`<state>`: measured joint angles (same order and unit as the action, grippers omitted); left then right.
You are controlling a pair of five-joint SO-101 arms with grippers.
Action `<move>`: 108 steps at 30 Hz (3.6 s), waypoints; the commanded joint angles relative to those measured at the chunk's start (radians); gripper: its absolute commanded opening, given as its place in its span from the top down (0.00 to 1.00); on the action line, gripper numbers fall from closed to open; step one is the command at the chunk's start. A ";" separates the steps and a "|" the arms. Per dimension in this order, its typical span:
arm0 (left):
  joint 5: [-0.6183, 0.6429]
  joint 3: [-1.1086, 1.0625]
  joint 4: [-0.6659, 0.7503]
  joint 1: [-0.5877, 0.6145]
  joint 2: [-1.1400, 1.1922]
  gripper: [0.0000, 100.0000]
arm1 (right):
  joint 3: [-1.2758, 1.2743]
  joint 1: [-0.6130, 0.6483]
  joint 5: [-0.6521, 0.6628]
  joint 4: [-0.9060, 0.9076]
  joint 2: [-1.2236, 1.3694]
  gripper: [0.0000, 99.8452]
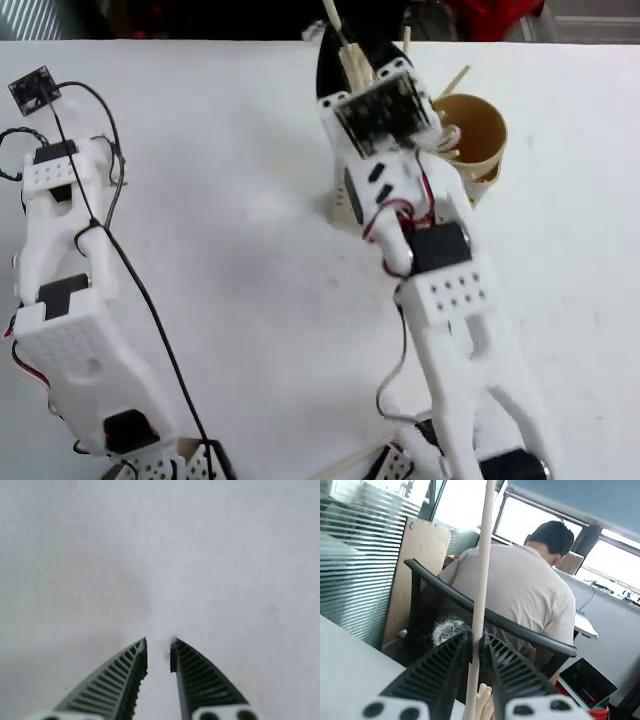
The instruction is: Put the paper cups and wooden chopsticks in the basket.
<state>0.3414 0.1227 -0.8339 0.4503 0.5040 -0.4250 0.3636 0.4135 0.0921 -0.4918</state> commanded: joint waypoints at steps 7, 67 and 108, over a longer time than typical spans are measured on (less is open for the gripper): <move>-0.009 0.006 0.020 -0.005 -0.010 0.90 | 0.046 -0.145 -0.216 -0.130 0.139 0.98; -0.017 0.034 -0.427 -0.087 -0.481 0.90 | -0.542 -0.165 -0.221 0.774 -0.708 0.98; -0.333 -0.979 0.081 -0.108 -1.230 0.96 | -1.266 -0.357 0.095 1.096 -1.308 0.98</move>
<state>0.1174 -0.6229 -0.9321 0.3567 -0.4703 -1.6817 0.0169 0.4979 1.1370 -1.7960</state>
